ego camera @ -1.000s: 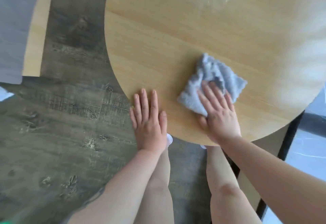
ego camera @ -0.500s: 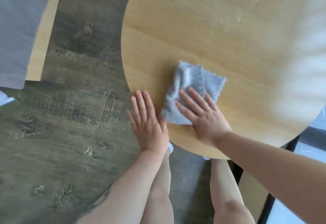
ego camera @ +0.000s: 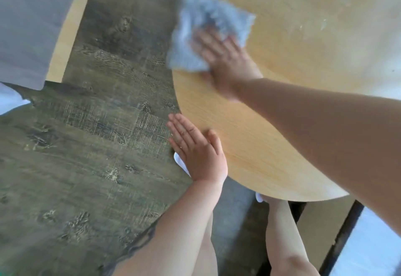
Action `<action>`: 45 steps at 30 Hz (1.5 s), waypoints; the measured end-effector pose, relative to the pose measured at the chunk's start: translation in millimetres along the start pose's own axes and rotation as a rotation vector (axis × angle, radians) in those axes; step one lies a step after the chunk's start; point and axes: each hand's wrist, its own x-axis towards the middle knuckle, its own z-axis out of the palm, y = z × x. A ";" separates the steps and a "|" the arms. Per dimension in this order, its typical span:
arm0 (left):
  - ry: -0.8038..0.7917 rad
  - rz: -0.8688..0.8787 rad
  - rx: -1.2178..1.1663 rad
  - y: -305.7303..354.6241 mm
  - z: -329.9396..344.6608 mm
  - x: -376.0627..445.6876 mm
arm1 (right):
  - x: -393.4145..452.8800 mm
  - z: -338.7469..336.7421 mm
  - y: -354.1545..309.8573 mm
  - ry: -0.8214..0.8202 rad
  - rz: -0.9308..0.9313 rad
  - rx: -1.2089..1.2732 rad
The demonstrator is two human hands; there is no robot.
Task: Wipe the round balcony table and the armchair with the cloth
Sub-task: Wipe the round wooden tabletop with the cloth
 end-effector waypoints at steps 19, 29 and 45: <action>-0.029 0.128 0.004 -11.7 -12.5 -2.2 | -232.9 81.6 -74.0 0.106 0.253 0.234; -0.263 0.643 -0.029 32.2 -0.6 -27.9 | -248.7 84.0 -58.9 0.135 0.444 0.299; -0.411 0.642 0.286 51.1 0.9 -43.3 | -266.3 77.8 33.9 0.233 1.214 0.410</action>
